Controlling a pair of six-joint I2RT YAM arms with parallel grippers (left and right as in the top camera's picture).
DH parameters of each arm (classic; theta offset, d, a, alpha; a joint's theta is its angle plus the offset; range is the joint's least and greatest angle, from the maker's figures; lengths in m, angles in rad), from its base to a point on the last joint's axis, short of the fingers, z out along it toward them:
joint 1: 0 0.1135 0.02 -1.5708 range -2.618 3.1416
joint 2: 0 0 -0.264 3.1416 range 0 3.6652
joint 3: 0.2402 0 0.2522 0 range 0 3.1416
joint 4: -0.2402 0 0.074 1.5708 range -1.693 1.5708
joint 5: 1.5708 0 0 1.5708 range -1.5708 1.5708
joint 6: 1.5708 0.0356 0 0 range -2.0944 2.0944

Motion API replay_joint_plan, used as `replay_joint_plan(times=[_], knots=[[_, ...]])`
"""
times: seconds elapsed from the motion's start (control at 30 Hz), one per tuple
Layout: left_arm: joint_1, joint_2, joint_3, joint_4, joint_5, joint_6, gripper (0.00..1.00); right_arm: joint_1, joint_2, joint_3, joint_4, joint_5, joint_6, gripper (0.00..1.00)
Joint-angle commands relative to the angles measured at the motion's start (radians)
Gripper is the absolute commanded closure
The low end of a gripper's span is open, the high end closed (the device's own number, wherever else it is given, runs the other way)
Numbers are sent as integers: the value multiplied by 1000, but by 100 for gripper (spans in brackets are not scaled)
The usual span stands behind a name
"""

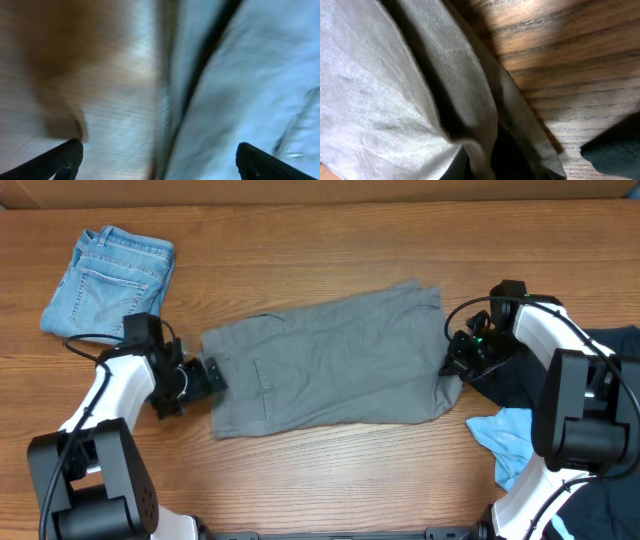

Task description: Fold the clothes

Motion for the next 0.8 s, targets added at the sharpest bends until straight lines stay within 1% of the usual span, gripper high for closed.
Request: replay_joint_plan(times=[0.0,0.07,0.13,0.2,0.27,0.3,0.37,0.4,0.43,0.47,0.5,0.53,0.57,0.6,0.7,0.77], knots=[[-24,51,-51,49,125,23,0,5,-4,19,-5,16,5,95],[-37,92,-64,82,147,36,0,5,-4,19,-6,16,5,94],[-50,154,-66,120,171,37,0,5,-4,19,-3,16,5,89],[-64,221,-66,164,212,37,2,4,-6,19,-2,16,6,80],[-73,268,-66,188,223,37,8,0,-15,20,-2,16,6,66],[-75,293,-66,196,229,37,12,-3,-30,20,-5,16,7,61],[-75,318,-66,197,235,37,25,-10,-66,20,-10,20,11,57],[-75,321,-66,197,235,39,35,-16,-91,20,-12,21,22,55],[-75,322,-66,197,235,48,48,-23,-121,20,-17,32,39,54],[-75,322,-66,198,235,53,58,-28,-148,21,-19,41,53,53],[-75,322,-66,200,235,61,73,-42,-209,21,-24,58,84,52],[-75,322,-66,197,240,77,85,-50,-267,21,-25,68,104,51],[-75,322,-65,194,247,92,91,-55,-296,21,-25,69,111,50],[-74,321,-64,184,256,105,96,-58,-323,21,-25,69,111,49],[-55,310,-44,126,258,125,96,-61,-391,21,-31,100,128,46],[-22,287,-16,71,257,129,96,-63,-428,21,-40,160,141,42]])
